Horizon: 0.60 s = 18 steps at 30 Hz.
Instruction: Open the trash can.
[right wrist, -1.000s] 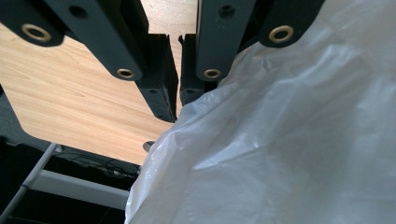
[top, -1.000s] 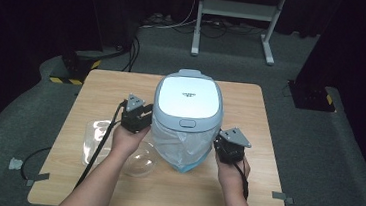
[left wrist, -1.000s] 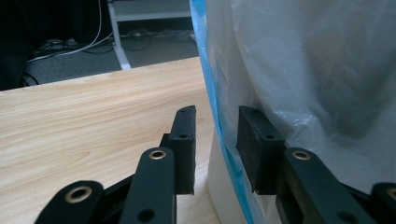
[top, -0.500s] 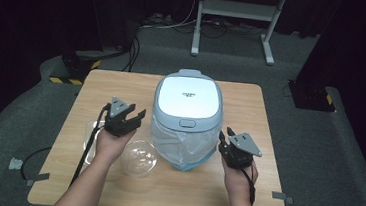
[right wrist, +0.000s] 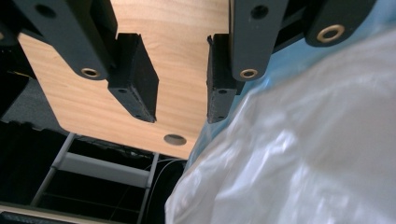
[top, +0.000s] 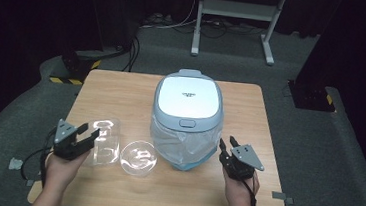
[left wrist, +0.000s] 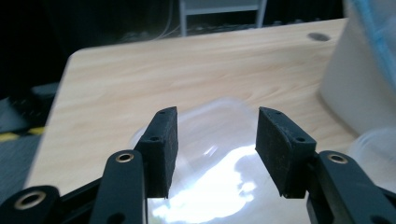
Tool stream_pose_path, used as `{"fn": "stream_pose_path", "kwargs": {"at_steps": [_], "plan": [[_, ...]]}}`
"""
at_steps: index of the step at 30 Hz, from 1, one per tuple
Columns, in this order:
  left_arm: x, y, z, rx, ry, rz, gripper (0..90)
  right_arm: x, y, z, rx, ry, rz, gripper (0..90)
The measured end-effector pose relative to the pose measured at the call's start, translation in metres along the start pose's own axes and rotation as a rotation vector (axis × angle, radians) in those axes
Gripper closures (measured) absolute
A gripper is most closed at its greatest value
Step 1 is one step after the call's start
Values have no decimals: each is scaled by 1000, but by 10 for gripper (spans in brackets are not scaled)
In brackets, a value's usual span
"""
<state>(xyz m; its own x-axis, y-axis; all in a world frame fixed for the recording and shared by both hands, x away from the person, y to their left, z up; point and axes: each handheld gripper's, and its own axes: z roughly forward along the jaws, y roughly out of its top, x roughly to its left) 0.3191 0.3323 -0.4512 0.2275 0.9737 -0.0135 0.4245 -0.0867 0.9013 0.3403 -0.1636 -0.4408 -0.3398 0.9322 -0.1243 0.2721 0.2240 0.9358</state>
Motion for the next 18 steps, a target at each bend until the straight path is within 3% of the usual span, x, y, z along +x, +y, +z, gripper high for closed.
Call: {"fn": "stream_pose_path", "kwargs": {"at_steps": [8, 10, 11, 12, 14, 15, 16, 18], "plan": [[29, -37, -26, 34, 76, -32, 450, 5, -7, -1, 13, 9, -29, 625], [35, -44, -27, 68, 98, -27, 427, 5, -7, -1, 10, 8, -24, 622], [41, -52, -25, 116, 119, -24, 394, 4, -7, -2, 8, 6, -22, 621], [41, -52, -25, 116, 119, -24, 378, 4, -7, -2, 8, 6, -22, 621], [47, -64, -18, 196, 110, -32, 355, 4, -7, -3, 8, 3, -21, 617], [47, -64, -18, 196, 110, -32, 349, 4, -7, -3, 7, 2, -21, 616], [47, -71, -14, 248, 112, -11, 342, 3, -7, -3, 7, 2, -19, 615], [47, -74, -11, 275, 106, -1, 336, 3, -7, -3, 6, 1, -20, 611]]}}
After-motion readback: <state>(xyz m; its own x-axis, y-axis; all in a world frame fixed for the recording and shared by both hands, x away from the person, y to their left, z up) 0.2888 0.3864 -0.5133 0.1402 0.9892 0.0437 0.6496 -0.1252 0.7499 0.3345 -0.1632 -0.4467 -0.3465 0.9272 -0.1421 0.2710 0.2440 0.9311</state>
